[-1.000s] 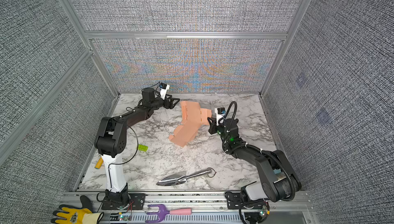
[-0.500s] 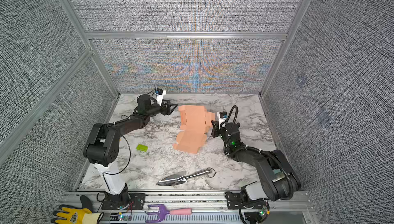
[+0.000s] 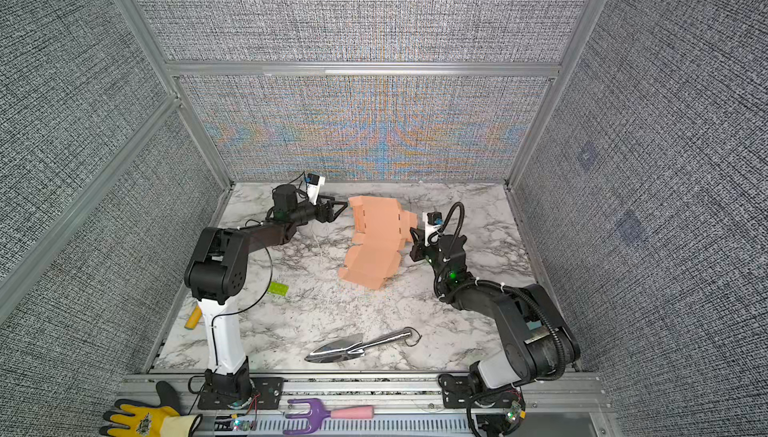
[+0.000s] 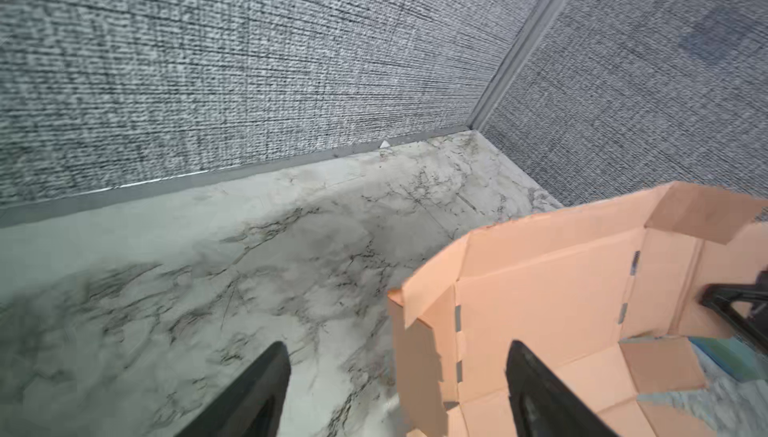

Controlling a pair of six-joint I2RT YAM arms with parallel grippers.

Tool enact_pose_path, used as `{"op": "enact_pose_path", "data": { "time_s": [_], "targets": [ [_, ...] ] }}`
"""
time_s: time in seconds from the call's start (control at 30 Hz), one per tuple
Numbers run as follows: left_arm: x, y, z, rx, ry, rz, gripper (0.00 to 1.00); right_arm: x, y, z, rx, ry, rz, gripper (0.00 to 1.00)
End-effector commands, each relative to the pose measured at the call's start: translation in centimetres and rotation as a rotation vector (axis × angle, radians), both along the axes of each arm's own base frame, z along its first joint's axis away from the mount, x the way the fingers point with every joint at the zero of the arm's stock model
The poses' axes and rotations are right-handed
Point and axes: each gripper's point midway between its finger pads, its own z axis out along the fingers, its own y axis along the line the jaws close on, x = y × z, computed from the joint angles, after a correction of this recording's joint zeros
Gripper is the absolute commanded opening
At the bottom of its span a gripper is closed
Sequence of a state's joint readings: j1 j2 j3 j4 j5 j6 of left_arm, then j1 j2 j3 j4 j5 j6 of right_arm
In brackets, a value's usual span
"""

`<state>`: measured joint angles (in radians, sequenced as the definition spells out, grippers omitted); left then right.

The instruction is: Fold the paper box

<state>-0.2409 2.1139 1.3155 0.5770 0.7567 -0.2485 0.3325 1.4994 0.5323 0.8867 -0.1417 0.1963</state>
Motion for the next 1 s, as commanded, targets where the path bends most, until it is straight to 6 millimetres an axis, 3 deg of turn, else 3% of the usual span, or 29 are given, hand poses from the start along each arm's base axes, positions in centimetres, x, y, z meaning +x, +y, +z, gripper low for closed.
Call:
{"op": "enact_pose_path", "data": {
  "time_s": [0.0,0.2,0.47,0.57,0.77,0.97],
  "targets": [
    [-0.3,-1.1,1.6,-0.062,-0.049,-0.093,0.83,0.2,0.3,1.4,0.023,-0.045,0.012,0.00],
    [1.0,-2.1,0.9,-0.059,-0.031,-0.131,0.83,0.0,0.5,1.9,0.027,-0.047,0.027,0.00],
    [0.7,-4.2,0.4,-0.072,-0.021,-0.204,0.80,-0.2,0.5,1.8,0.025,-0.044,0.030,0.00],
    [0.2,-4.8,0.7,-0.089,-0.029,-0.224,0.74,-0.2,0.6,1.8,0.028,-0.043,0.035,0.00],
    [-0.4,-5.3,1.8,-0.105,-0.042,-0.240,0.50,-0.3,0.3,1.8,0.025,-0.045,0.024,0.00],
    [-0.1,-5.7,1.7,-0.084,-0.041,-0.210,0.44,-0.3,0.3,1.8,0.030,-0.047,0.024,0.00]
  ]
}}
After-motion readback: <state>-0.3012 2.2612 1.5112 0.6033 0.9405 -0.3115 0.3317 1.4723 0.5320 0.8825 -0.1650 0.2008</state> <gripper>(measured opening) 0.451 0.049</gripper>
